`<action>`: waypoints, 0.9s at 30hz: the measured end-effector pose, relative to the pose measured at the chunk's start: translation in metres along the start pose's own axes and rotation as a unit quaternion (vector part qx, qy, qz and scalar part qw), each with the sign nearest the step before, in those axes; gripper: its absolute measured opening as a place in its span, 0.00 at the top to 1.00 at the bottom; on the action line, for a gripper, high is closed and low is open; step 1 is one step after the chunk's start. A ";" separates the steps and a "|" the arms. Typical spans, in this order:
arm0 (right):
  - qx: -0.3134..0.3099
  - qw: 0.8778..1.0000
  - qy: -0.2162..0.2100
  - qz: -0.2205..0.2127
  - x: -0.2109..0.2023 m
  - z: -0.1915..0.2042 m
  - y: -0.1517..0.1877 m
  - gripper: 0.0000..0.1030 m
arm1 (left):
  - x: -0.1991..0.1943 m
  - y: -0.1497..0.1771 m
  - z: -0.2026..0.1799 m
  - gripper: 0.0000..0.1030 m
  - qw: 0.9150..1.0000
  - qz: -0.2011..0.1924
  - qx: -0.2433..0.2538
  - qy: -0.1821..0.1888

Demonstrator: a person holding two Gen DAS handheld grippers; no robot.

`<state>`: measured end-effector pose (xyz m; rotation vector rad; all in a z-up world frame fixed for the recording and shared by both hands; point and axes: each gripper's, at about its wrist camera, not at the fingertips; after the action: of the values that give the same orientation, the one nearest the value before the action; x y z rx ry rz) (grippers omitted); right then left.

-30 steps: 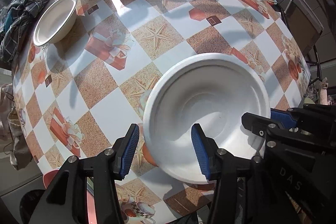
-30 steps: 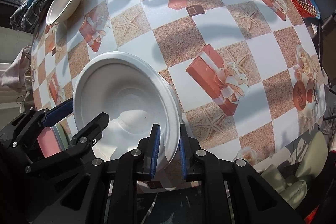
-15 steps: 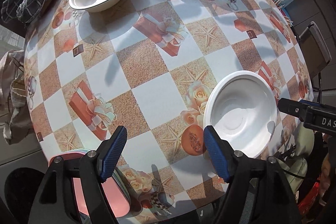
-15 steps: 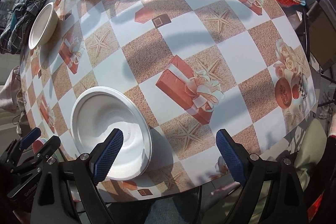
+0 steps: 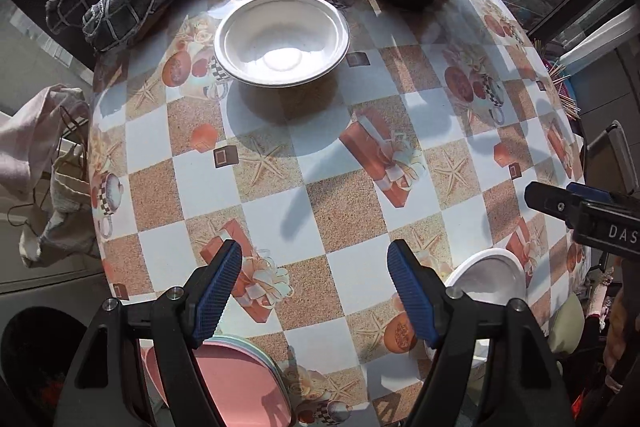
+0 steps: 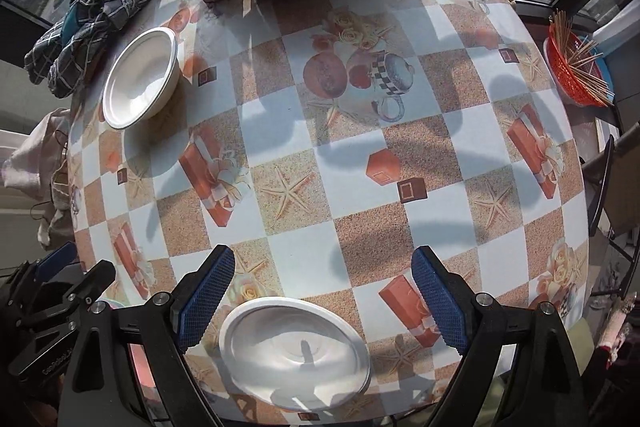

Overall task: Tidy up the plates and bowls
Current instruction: 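Lower the second bowl into the first bowl and open both grippers, then move both grippers to the third white bowl and grasp its rim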

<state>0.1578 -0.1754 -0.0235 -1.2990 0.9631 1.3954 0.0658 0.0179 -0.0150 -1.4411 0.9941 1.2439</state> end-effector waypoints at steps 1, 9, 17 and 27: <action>-0.008 1.000 -0.002 -0.002 -0.001 0.007 -0.007 0.12 | -0.001 -0.007 0.006 0.24 1.000 -0.005 -0.008 -0.003; -0.047 0.999 -0.013 0.004 0.016 0.057 -0.067 0.12 | 0.015 -0.066 0.051 0.24 0.997 -0.018 -0.067 -0.034; -0.050 0.999 -0.009 0.014 0.051 0.092 -0.115 0.12 | 0.053 -0.121 0.080 0.24 0.994 -0.017 -0.077 -0.072; -0.050 0.998 -0.021 0.025 0.102 0.111 -0.140 0.12 | 0.103 -0.153 0.095 0.24 0.994 -0.001 -0.065 -0.093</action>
<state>0.2718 -0.0232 -0.1028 -1.3220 0.9130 1.5202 0.2087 0.1440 -0.0964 -1.3950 0.7991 1.4343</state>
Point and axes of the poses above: each gripper's, at about its wrist camera, not at the fingertips, and x roughly the way its jaws point, z to its left, y to its underside, and after that the axes turned 3 degrees about x, right-handed
